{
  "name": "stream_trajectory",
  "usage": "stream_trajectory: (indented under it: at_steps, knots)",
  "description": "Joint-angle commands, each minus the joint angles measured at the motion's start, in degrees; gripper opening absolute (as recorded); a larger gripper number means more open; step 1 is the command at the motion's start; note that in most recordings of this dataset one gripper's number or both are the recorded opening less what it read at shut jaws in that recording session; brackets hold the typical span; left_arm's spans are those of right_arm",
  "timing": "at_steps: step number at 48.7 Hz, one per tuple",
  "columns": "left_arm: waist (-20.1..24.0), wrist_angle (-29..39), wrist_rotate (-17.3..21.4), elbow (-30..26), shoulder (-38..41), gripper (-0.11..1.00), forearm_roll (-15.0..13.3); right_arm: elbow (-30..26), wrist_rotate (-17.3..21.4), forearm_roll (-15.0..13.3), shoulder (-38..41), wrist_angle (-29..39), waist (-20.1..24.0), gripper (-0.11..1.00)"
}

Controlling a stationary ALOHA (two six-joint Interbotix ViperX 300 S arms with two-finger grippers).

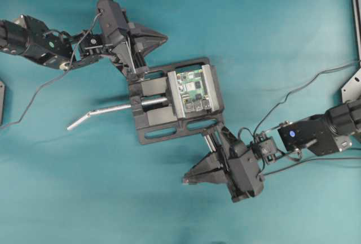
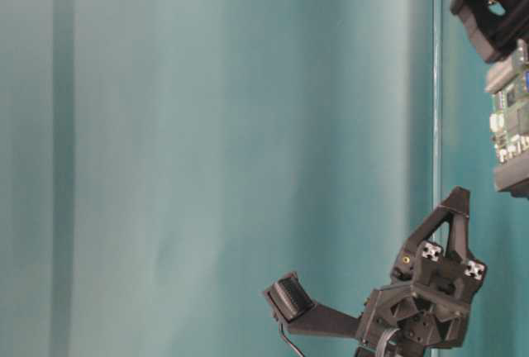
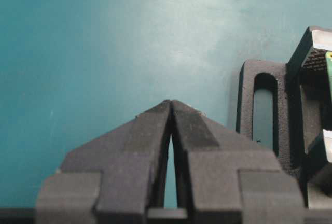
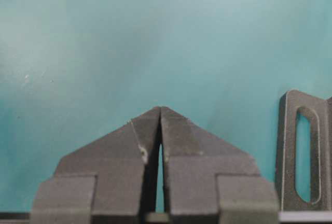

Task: Insert the USB into the fixed PCB.
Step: 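Move both grippers away from the vise, right gripper toward the USB cable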

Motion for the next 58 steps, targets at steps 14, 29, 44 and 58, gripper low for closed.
stream_trajectory:
  at_steps: [14,29,44,58]
  knots:
    - [-0.4,12.8,0.4,0.8,-14.9,0.01,2.0,-1.1,0.9,1.6,-0.9,-0.7,0.6,-0.01]
    - [-2.2,15.1,-0.3,5.5,-21.2,0.01,1.9,1.1,0.3,11.8,-1.1,-8.0,4.0,-0.01]
    - [-2.2,15.9,-3.4,9.7,-27.0,0.01,1.8,1.9,-3.3,32.7,-1.1,-10.2,11.0,-0.01]
    - [-2.4,20.3,-4.0,13.0,-33.0,0.01,1.9,1.7,-4.0,38.7,-1.1,-10.3,14.7,0.03]
